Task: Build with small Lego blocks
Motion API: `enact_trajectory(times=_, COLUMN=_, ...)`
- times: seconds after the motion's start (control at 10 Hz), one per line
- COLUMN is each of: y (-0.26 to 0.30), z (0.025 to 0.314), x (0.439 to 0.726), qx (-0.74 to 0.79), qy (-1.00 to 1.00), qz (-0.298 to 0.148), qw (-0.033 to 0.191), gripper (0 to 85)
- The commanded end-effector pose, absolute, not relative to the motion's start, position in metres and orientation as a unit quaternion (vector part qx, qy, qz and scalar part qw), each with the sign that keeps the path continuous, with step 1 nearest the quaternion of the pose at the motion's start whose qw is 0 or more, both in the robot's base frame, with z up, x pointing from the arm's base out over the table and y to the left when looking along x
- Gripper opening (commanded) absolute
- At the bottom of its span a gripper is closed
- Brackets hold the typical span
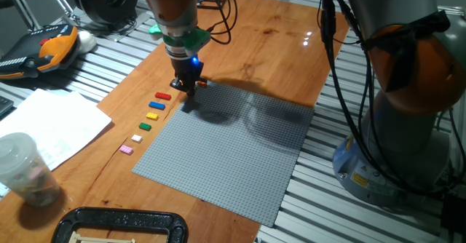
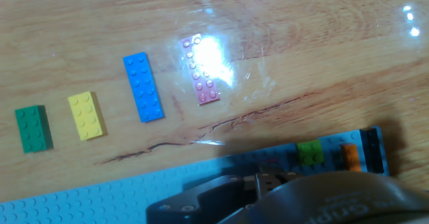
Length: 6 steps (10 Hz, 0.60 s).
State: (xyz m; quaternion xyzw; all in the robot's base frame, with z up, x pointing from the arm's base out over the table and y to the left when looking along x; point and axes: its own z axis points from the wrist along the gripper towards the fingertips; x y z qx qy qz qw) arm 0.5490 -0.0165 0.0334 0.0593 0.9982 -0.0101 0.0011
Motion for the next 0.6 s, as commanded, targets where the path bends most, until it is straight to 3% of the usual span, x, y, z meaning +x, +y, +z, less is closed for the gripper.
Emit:
enact_trajectory(times=0.0, y=-0.0166, z=0.0341, x=0.5486, qx=0.061, qy=0.998, qz=-0.011, qw=-0.002, gripper=0.0)
enact_trajectory(times=0.1, y=-0.0144, z=0.0361, x=0.5477, qx=0.066, qy=0.998, qz=-0.016, qw=-0.003, gripper=17.0)
enact_trajectory(times=0.5, y=-0.0131, z=0.0433, x=0.5486, qx=0.068, qy=0.997, qz=-0.018, qw=-0.008, gripper=17.0)
